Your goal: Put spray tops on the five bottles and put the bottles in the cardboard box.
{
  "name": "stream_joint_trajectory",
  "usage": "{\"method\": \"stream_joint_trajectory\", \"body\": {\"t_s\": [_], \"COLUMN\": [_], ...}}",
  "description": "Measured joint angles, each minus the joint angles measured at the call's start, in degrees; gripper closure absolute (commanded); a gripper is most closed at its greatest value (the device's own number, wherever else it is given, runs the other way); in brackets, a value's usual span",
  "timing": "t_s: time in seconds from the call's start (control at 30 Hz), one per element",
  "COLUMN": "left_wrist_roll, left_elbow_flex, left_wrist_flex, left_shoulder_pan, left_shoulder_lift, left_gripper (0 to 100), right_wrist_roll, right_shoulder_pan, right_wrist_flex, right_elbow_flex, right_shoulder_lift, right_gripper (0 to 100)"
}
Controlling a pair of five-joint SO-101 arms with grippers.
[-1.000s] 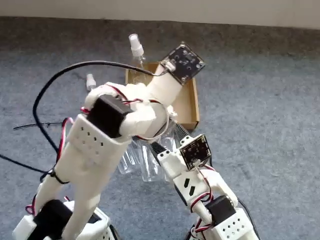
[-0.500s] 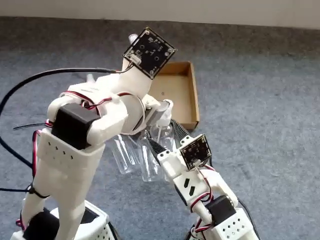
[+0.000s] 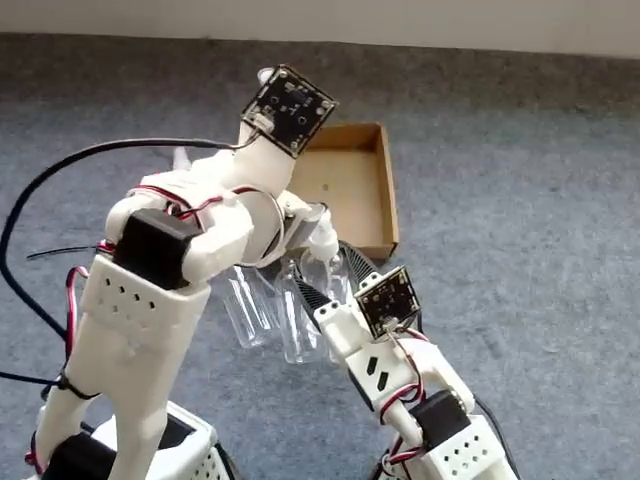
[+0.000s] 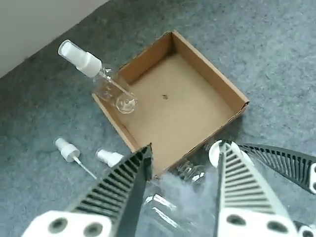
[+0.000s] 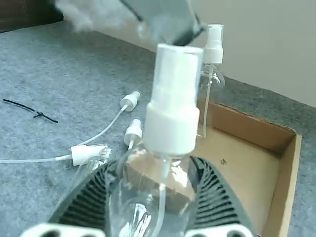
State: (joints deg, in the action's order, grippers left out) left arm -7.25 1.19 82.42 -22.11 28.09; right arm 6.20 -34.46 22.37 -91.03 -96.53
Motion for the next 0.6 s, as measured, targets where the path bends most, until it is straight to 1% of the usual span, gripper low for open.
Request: {"method": "stream_joint_trajectory", "body": {"t_s": [0.2, 0.3, 0.4, 0.5, 0.6], "left_wrist_roll": [-0.3, -0.3, -0.3, -0.4, -0.4], "left_elbow_flex": [-6.4, -8.2, -8.4, -5.1, 3.3], "left_wrist_flex": [0.4, 0.6, 4.0, 7.4, 7.5], "left_shoulder_pan": [5.1, 8.2, 11.1, 13.2, 13.1], "left_shoulder_lift": [3.5, 6.2, 8.4, 11.2, 15.6], "left_gripper": [79, 79, 79, 79, 79], "right_wrist_roll": [0.0, 0.0, 0.0, 0.0, 0.0], "right_shoulder_pan": [0.3, 2.9, 4.4, 5.0, 5.2], "right_wrist_flex": [-0.1, -0.1, -0.1, -0.1, -0.1], "right_elbow_flex": [0.2, 2.3, 5.6, 11.1, 18.7], "right_shoulder_lift": [-0.2, -0.1, 0.0, 2.3, 9.1], "right_gripper": [99.5, 99.5, 99.5, 99.5, 99.5]}}
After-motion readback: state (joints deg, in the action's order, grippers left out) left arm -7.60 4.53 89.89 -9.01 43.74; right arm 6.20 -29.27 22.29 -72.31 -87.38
